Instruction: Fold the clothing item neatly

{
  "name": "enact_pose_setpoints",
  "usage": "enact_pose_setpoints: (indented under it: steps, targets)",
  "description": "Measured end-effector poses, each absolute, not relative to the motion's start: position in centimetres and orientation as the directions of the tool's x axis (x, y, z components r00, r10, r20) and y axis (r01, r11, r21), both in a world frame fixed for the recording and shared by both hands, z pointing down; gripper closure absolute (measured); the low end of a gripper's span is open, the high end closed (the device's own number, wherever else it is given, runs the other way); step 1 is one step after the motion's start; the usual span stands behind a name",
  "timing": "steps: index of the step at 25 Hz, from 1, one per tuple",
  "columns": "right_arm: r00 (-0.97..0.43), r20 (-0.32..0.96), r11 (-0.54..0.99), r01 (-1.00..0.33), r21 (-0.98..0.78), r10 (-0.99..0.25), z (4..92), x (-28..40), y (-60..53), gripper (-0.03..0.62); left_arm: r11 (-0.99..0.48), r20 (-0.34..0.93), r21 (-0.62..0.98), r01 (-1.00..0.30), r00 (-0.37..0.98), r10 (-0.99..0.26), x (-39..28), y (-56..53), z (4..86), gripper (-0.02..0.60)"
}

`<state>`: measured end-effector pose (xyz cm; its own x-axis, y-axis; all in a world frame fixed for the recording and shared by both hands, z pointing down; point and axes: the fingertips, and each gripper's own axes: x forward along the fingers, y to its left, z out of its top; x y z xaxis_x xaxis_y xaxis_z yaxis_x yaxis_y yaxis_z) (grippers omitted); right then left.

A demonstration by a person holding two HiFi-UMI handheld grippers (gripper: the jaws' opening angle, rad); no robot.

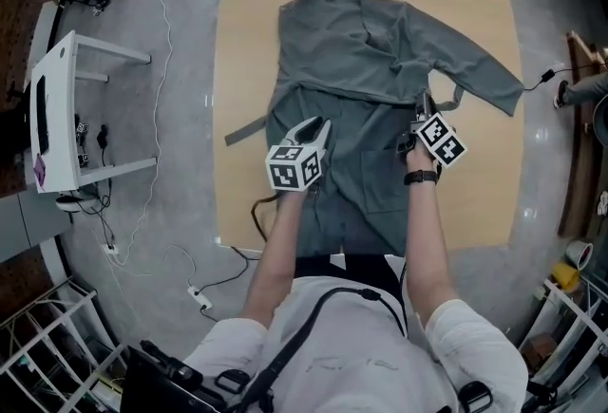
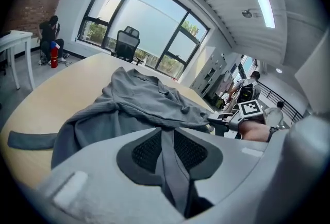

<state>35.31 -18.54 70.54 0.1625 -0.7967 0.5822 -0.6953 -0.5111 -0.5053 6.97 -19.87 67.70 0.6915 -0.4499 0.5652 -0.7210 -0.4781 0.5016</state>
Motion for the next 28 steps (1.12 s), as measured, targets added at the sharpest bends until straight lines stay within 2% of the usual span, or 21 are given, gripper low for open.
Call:
enact_pose_setpoints:
  steps: [4,9,19,28]
  targets:
    - [0.162,0.647,-0.524,-0.743,-0.417,-0.745,71.5,35.2,-17.0,0.468,-0.499,0.563,0.488,-0.716,0.695,-0.447,7.8,-20.0,67.2,0.502]
    - [0.164,0.602,-0.492,-0.756,-0.432,-0.781,69.4,35.9,-14.7,0.433,-0.562,0.559,0.446,-0.697,0.707,-0.433,9.8,-19.4,65.7,0.502]
    - [0.186,0.486,-0.407,-0.820,-0.403,-0.854,63.2,41.3,-7.8,0.434,-0.759,0.537,0.356,-0.545,0.784,-0.311,20.0,-17.5,62.6,0.502]
    - [0.277,0.542,-0.511,-0.788,-0.344,-0.793,65.6,53.7,-2.9,0.451,-0.872,0.522,0.308,-0.380,0.834,-0.179,32.7,-15.6,62.3,0.479]
